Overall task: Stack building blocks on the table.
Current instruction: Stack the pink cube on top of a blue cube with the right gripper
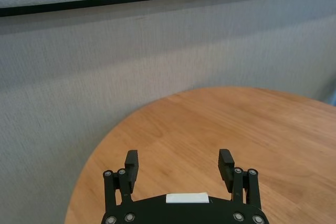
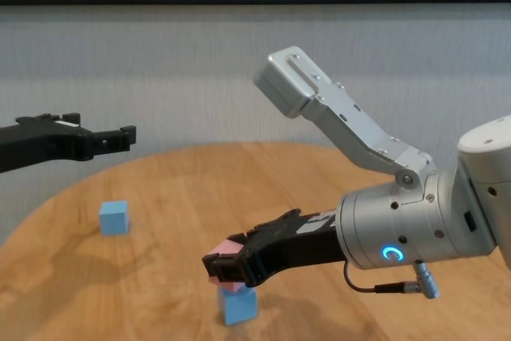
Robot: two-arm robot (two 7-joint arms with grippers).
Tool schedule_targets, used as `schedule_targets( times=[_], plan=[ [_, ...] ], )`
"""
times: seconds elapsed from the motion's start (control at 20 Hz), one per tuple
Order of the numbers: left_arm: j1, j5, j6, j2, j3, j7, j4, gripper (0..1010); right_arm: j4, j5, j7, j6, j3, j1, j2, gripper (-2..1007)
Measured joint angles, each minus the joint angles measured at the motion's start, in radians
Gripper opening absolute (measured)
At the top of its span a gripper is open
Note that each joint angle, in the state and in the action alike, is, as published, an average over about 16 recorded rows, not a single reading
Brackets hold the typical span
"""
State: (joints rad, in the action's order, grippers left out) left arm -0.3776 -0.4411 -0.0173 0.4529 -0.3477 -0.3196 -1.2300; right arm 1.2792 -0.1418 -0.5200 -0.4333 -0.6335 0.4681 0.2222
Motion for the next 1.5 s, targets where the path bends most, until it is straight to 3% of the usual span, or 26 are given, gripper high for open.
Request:
schedule_targets(
  times=[0.65,1.5],
  plan=[
    [0.000,0.000,0.000,0.000,0.000,0.000,0.000,999,-0.025,-0.012,0.003,-0.005,-0.007,0.011,-0.008,368],
    [0.000,0.000,0.000,0.000,0.000,0.000,0.000,999,-0.027,-0.013,0.014,0.001,-0.006,0.008,-0.005,368]
  ],
)
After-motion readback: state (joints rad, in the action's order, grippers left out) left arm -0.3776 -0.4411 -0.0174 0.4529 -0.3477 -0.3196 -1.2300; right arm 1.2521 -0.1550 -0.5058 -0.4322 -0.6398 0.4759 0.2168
